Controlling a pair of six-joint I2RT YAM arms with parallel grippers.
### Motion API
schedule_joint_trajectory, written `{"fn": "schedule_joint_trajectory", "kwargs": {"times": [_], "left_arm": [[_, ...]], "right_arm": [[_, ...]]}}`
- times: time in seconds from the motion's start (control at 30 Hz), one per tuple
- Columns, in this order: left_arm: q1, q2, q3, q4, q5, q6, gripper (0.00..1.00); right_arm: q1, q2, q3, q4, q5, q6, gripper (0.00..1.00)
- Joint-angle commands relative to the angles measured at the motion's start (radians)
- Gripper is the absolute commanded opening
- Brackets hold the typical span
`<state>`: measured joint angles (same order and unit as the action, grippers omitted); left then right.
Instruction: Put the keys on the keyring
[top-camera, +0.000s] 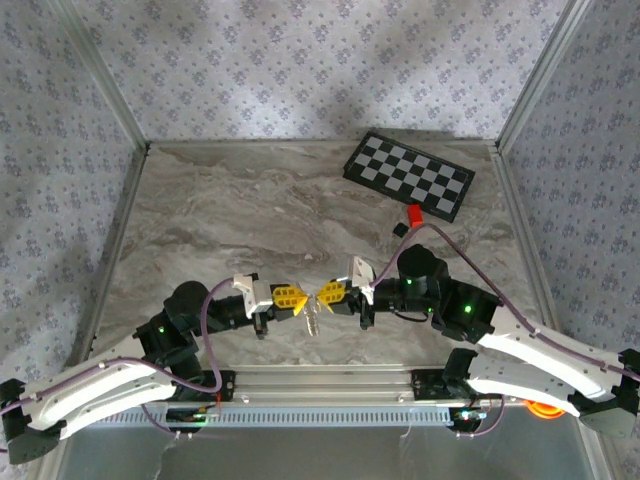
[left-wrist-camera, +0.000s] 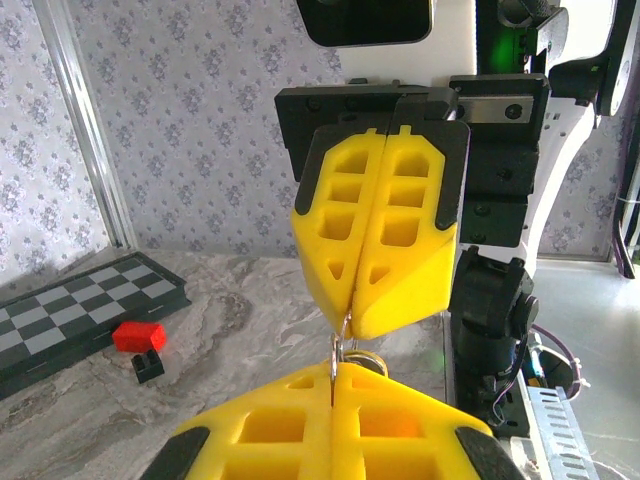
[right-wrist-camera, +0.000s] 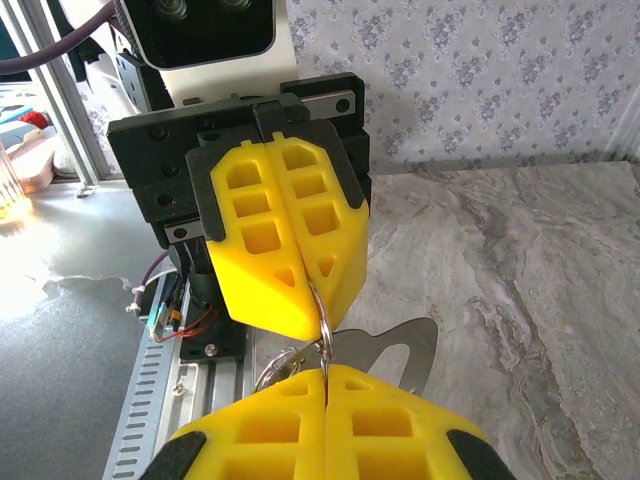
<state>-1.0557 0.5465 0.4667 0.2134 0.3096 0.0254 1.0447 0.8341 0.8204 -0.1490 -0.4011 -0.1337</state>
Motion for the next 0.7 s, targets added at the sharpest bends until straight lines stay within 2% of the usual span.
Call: {"fn": "schedule_joint_trajectory", "kwargs": {"times": [0.0,0.67], "left_arm": [[-0.004,-0.004,0.0,0.061,0.0,-0.008,0.0],[-0.005,-0.002,0.001,0.062,0.0,-0.009,0.0]], "right_arm": [[-0.007,-0.004,-0.009,0.03,-0.007,0.017,0.0],[-0.009,-0.002,-0.014,0.045,-0.014,0.02,0.0]]}}
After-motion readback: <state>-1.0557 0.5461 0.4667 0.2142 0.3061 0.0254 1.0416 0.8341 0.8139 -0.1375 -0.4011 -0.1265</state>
